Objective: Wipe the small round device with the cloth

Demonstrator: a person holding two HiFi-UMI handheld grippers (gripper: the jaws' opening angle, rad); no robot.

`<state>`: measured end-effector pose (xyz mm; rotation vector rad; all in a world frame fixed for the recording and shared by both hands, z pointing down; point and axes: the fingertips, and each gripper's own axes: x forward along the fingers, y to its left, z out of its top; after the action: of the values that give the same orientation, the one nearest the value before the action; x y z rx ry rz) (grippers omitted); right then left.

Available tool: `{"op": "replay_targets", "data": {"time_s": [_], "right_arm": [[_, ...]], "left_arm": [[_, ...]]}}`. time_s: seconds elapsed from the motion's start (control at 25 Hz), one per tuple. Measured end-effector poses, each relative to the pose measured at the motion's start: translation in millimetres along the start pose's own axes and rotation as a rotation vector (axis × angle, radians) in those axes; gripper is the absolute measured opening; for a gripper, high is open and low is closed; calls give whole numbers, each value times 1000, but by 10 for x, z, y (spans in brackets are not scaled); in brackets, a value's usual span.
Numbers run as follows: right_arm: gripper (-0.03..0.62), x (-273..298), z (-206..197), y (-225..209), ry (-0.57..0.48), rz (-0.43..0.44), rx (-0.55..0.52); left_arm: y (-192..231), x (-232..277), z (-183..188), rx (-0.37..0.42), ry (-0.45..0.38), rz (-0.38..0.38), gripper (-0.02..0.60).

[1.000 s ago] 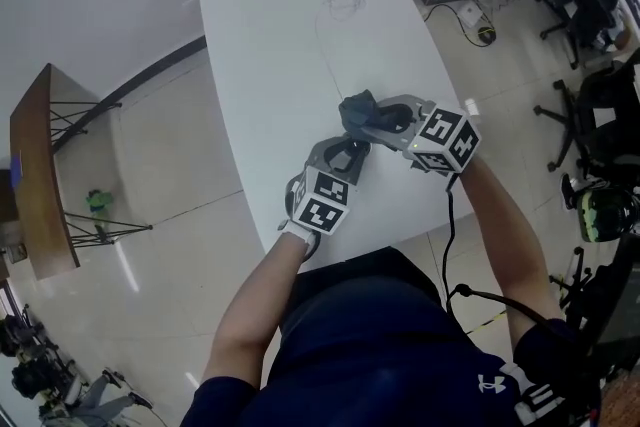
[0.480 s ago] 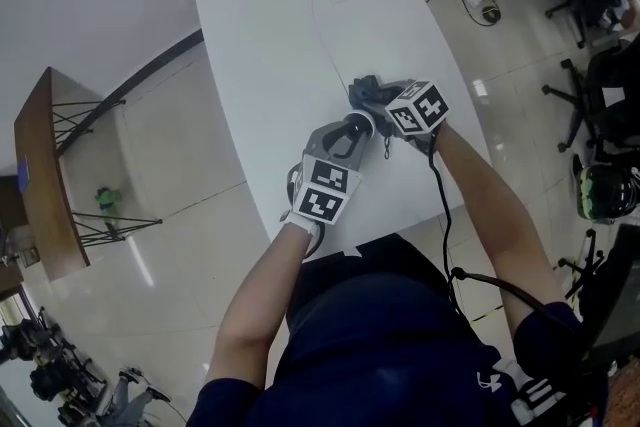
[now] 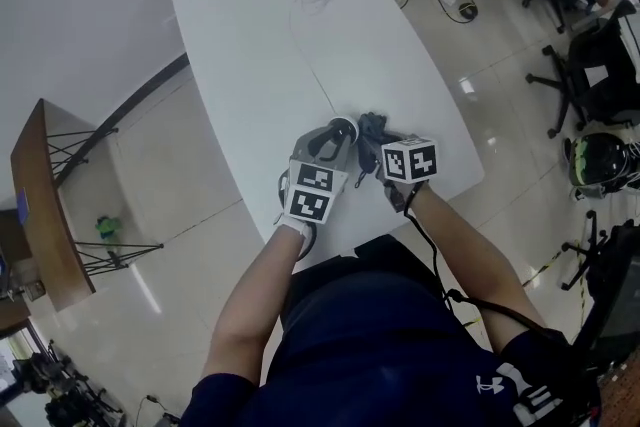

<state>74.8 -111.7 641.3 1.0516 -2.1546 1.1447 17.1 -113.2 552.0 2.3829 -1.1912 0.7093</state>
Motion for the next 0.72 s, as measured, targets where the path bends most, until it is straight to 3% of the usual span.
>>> {"op": "replay_targets", "data": {"time_s": [0.28, 0.4, 0.48, 0.56, 0.72], "right_arm": [[97, -85, -392, 371, 37, 97, 210], [97, -259, -389, 487, 2, 144, 271], [98, -448, -244, 612, -78, 196, 277], [98, -648, -35, 812, -178, 286, 269], [101, -973, 277, 1280, -271, 537, 258]], "left_arm": [[-48, -13, 23, 13, 23, -23, 92], [-73, -209, 153, -16, -36, -45, 98], [-92, -447, 218, -86, -95, -81, 98], [-137, -668, 166, -202, -120, -164, 108], [-180, -915, 75, -437, -161, -368, 287]]}}
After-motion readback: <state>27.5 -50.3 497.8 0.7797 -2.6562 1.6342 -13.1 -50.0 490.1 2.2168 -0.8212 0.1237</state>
